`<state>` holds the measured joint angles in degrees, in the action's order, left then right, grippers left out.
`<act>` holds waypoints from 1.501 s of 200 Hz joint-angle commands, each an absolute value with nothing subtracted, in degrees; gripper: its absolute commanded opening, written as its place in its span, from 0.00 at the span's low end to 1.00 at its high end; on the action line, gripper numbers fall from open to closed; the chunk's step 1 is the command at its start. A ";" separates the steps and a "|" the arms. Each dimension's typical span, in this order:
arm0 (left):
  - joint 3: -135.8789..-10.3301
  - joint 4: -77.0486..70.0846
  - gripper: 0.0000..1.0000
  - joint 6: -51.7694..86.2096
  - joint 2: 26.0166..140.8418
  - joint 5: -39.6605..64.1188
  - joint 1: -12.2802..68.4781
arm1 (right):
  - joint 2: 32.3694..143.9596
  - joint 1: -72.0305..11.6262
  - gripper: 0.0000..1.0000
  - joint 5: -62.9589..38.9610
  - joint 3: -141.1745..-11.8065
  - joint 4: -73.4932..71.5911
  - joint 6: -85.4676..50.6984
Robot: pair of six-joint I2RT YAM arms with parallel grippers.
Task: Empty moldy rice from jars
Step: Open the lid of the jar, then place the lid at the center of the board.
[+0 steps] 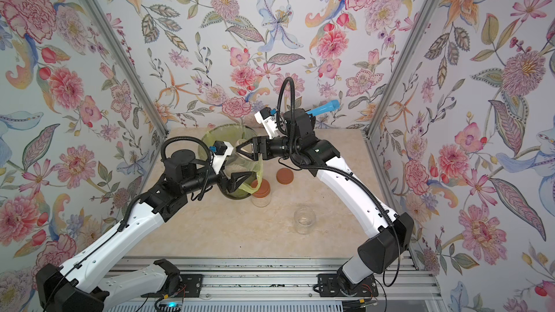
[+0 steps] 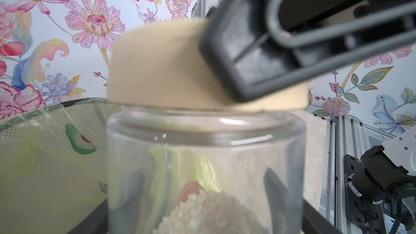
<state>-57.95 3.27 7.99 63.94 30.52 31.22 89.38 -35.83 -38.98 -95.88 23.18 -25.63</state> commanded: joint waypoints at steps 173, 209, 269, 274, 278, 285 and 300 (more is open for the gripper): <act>-60.07 -3.39 0.00 7.38 60.66 34.27 29.31 | 89.05 -25.66 0.50 -39.39 -94.29 22.53 -25.37; -60.38 -3.05 0.00 7.27 60.72 34.44 28.89 | 87.38 -22.95 0.49 -35.71 -90.60 23.88 -23.37; -61.59 -1.90 0.00 6.87 60.96 34.02 28.68 | 85.65 -18.76 0.49 -30.94 -82.50 24.00 -20.57; -61.68 -1.84 0.00 6.87 61.02 34.04 28.64 | 85.61 -18.54 0.49 -30.55 -81.95 23.95 -20.39; -61.77 -1.82 0.00 6.86 61.05 34.02 28.66 | 85.61 -18.39 0.49 -30.15 -81.53 23.99 -20.15; -61.86 -1.79 0.00 6.91 61.08 33.93 28.66 | 85.76 -18.07 0.49 -29.03 -80.67 23.99 -19.75; -62.20 -1.60 0.00 6.86 61.17 33.76 28.63 | 85.92 -17.44 0.48 -26.83 -78.92 23.79 -19.06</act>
<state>-58.67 1.91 7.92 62.08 32.82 29.26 87.42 -18.28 -31.09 -81.21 23.88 -21.69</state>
